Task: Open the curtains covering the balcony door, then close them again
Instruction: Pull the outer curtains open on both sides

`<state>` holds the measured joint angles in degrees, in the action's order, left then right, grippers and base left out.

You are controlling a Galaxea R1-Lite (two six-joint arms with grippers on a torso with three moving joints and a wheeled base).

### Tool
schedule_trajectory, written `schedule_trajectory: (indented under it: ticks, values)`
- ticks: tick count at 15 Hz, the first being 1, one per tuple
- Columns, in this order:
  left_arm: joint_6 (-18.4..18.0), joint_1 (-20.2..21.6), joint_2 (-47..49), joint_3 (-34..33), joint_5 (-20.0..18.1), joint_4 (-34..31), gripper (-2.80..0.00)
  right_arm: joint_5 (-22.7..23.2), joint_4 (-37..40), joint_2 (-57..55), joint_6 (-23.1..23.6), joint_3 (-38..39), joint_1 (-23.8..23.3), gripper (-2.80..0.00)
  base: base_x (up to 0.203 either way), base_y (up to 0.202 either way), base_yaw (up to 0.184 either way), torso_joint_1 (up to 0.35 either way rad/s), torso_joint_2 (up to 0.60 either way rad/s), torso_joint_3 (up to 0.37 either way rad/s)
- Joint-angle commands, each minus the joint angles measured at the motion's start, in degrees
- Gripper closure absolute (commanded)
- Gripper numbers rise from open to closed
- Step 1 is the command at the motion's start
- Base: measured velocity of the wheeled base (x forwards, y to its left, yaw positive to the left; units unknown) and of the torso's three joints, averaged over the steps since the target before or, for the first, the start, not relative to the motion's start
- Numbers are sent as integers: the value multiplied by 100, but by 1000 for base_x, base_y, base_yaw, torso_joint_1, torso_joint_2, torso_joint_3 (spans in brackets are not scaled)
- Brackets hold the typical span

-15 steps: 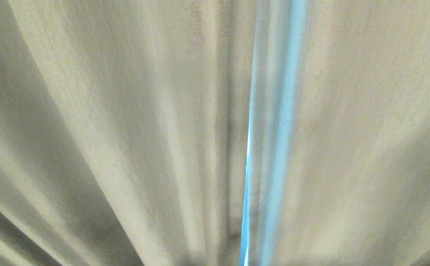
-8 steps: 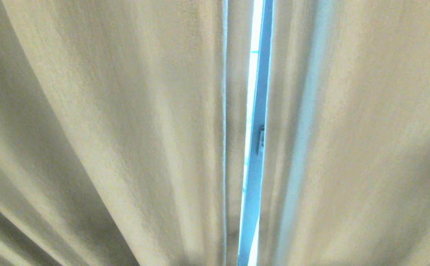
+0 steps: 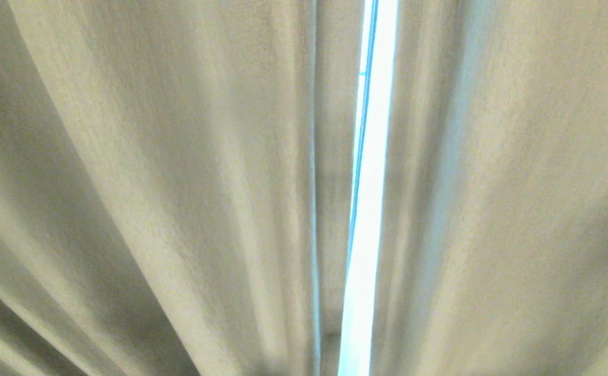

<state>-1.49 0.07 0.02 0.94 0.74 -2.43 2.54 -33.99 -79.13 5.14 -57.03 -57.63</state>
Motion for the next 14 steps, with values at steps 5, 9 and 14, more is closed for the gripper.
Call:
schedule_trajectory:
  ticks: [5,9,14]
  values:
    - [-1,1,6,1,5,-4,0,10,-11,-190,-1,-19,-213,0,0,0,0,0,0,0]
    - [-1,1,6,-6,5,-4,0,19,-9,-278,-4,-36,-399,0,0,0,0,0,0,0]
    - [-1,1,6,-2,5,-4,0,293,-11,-188,13,-2,-392,0,0,0,0,0,0,0]
